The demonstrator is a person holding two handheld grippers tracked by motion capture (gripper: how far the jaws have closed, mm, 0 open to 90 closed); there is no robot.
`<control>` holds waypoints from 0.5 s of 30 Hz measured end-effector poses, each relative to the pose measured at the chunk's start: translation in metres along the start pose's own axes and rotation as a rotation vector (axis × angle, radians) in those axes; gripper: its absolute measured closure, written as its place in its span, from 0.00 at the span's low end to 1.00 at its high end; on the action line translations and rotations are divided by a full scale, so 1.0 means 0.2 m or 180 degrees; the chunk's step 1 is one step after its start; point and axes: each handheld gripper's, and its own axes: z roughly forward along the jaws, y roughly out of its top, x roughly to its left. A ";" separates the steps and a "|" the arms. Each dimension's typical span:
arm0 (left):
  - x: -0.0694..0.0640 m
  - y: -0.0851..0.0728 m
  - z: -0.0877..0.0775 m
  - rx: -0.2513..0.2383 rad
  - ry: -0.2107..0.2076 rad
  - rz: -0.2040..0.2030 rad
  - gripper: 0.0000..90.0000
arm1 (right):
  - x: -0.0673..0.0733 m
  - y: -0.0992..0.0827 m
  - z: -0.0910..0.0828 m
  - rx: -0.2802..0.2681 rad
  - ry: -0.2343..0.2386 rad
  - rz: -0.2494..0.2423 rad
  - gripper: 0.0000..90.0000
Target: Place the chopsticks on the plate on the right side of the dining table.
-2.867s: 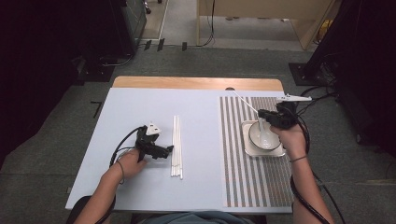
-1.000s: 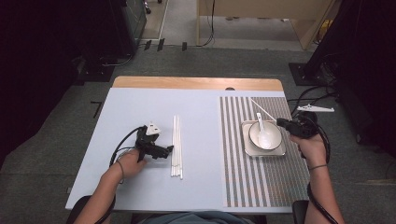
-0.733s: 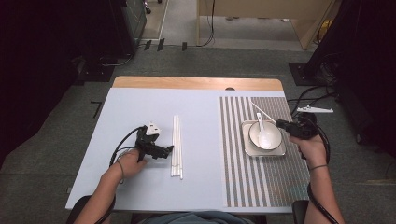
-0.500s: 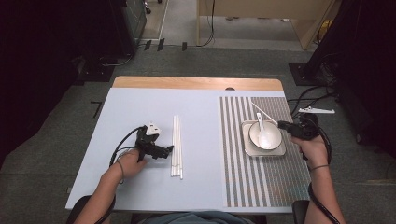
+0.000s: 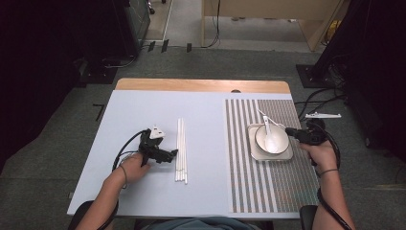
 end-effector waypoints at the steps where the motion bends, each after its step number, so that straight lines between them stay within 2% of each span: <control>1: 0.00 0.00 0.00 0.0000 0.0000 0.0000 0.00 | 0.00 0.00 0.00 0.0020 -0.0001 -0.0006 0.95; 15: 0.00 0.00 0.00 0.0000 0.0000 0.0001 0.00 | -0.02 -0.03 0.04 0.0159 -0.0008 -0.0070 0.95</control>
